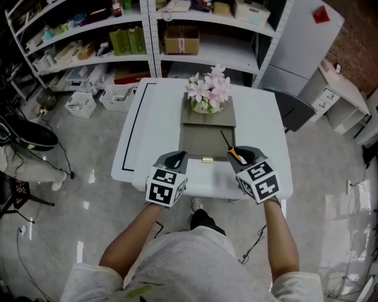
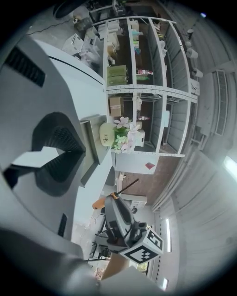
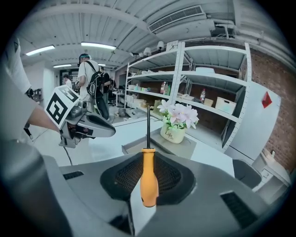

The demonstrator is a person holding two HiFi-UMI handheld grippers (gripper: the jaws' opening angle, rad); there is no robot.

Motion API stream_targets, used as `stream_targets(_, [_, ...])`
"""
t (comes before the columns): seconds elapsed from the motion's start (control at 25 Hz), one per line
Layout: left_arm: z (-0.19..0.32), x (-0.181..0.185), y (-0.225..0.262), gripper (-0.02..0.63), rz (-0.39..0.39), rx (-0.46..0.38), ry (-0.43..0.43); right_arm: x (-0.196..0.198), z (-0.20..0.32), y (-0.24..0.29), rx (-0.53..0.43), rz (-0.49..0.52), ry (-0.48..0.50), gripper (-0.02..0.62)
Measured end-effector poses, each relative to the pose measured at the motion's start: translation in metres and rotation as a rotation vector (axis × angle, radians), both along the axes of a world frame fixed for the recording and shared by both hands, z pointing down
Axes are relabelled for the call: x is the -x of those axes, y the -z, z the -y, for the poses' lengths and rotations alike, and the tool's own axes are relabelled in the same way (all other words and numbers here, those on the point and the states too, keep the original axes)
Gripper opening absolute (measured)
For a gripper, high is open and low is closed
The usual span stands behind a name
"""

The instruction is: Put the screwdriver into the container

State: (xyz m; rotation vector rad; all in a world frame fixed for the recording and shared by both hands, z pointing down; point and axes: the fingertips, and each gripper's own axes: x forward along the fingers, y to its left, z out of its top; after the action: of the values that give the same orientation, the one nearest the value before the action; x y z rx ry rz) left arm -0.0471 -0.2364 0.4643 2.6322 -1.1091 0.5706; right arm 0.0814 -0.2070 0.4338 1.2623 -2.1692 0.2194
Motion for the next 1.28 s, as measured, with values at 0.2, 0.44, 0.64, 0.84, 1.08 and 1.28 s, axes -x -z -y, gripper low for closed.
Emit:
stream_targets(0.2, [0.027,-0.010,-0.012,0.005,0.020,0.016,0.009,0.000,0.031,-0.012,0.041,-0.047,0.084,0.074])
stream_targets(0.44, [0.056,-0.025,-0.021,0.005,0.032,0.042,0.020,-0.003,0.061,-0.025,0.098,-0.093,0.162,0.074])
stream_targets(0.64, [0.077,-0.027,-0.030,0.005,0.027,0.057,0.046,0.001,0.080,-0.039,0.140,-0.156,0.240,0.074])
stream_targets(0.84, [0.093,-0.024,-0.042,0.005,0.026,0.075,0.087,0.004,0.092,-0.065,0.218,-0.244,0.329,0.074])
stream_targets(1.08, [0.103,-0.018,-0.048,0.005,0.039,0.087,0.124,0.003,0.099,-0.101,0.323,-0.339,0.426,0.074])
stream_targets(1.28, [0.110,-0.015,-0.055,0.005,0.042,0.097,0.152,0.005,0.104,-0.122,0.375,-0.410,0.500,0.074])
